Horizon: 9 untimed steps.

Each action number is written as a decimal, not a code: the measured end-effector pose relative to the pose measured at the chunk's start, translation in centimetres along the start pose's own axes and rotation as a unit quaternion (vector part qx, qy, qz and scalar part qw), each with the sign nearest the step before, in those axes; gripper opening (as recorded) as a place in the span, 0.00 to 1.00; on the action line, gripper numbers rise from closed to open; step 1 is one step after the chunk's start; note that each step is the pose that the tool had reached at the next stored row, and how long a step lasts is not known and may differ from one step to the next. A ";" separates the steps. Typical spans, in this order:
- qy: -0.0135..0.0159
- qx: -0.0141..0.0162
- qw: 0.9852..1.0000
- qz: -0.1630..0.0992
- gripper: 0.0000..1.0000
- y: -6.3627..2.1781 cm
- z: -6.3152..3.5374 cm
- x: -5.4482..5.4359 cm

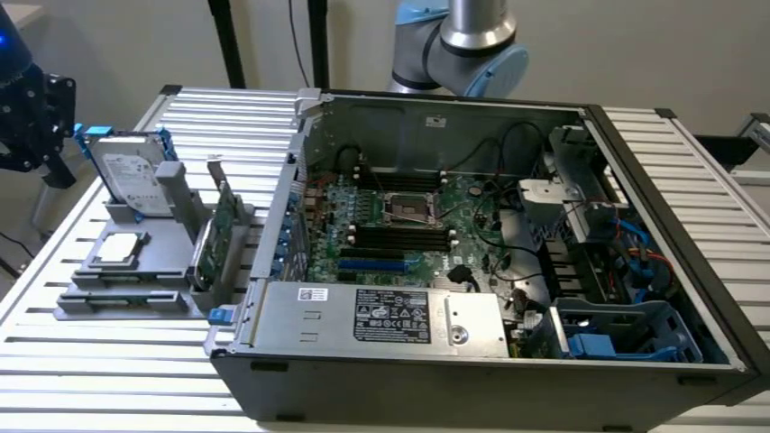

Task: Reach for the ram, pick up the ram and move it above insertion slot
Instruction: 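Pick up the ram and move it above insertion slot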

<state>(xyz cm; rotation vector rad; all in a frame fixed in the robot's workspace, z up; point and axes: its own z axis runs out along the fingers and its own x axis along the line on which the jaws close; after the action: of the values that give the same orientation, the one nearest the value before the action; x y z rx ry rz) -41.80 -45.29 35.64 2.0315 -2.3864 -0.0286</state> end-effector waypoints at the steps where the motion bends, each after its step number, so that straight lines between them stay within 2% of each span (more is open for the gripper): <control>1: 0.000 0.001 1.000 -0.009 0.11 0.00 0.03 0.0; 5: 0.000 0.002 0.999 -0.045 0.11 0.00 0.13 0.0; 9: 0.001 0.003 0.997 -0.078 0.11 -0.01 0.19 0.0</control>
<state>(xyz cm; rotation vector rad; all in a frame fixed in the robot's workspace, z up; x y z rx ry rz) -41.80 -45.29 35.45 2.2146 -2.2235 -0.0204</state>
